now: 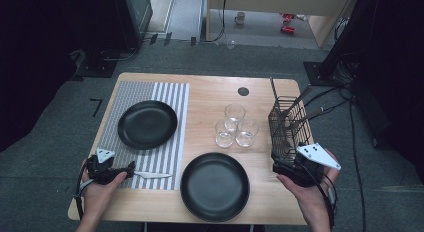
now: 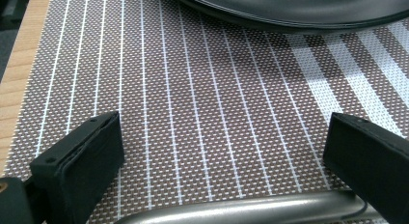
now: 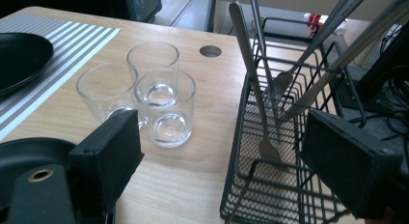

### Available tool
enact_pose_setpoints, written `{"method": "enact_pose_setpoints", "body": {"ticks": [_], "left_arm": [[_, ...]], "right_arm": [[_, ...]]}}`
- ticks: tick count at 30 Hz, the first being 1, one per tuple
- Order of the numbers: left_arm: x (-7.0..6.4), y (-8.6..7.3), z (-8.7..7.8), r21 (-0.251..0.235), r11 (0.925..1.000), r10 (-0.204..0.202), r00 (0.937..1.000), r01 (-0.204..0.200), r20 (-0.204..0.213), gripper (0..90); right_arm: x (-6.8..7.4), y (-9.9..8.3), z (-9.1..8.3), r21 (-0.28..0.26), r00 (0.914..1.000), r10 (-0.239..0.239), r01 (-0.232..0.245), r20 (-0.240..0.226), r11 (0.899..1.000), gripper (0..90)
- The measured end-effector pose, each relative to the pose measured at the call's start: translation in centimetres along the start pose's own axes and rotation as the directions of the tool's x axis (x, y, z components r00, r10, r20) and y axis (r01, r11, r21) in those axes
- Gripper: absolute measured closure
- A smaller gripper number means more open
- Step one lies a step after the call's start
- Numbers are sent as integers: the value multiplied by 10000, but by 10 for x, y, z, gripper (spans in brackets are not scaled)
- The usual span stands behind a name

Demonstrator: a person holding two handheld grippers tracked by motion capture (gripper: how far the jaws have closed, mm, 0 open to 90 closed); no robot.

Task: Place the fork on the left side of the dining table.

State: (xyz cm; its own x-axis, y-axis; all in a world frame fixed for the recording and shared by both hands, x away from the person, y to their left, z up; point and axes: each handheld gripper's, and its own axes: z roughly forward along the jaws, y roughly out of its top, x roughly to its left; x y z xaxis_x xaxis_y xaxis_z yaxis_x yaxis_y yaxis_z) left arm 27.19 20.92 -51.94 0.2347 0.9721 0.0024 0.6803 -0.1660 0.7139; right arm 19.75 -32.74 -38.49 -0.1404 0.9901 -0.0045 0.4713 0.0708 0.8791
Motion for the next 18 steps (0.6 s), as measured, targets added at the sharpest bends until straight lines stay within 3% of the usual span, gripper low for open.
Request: {"method": "enact_pose_setpoints", "body": {"ticks": [18], "left_arm": [[0,0,0,-9,10000,34,10000,-34,23,7]], "right_arm": [[4,33,28,-244,9998,-218,219,27,9995,195]]}}
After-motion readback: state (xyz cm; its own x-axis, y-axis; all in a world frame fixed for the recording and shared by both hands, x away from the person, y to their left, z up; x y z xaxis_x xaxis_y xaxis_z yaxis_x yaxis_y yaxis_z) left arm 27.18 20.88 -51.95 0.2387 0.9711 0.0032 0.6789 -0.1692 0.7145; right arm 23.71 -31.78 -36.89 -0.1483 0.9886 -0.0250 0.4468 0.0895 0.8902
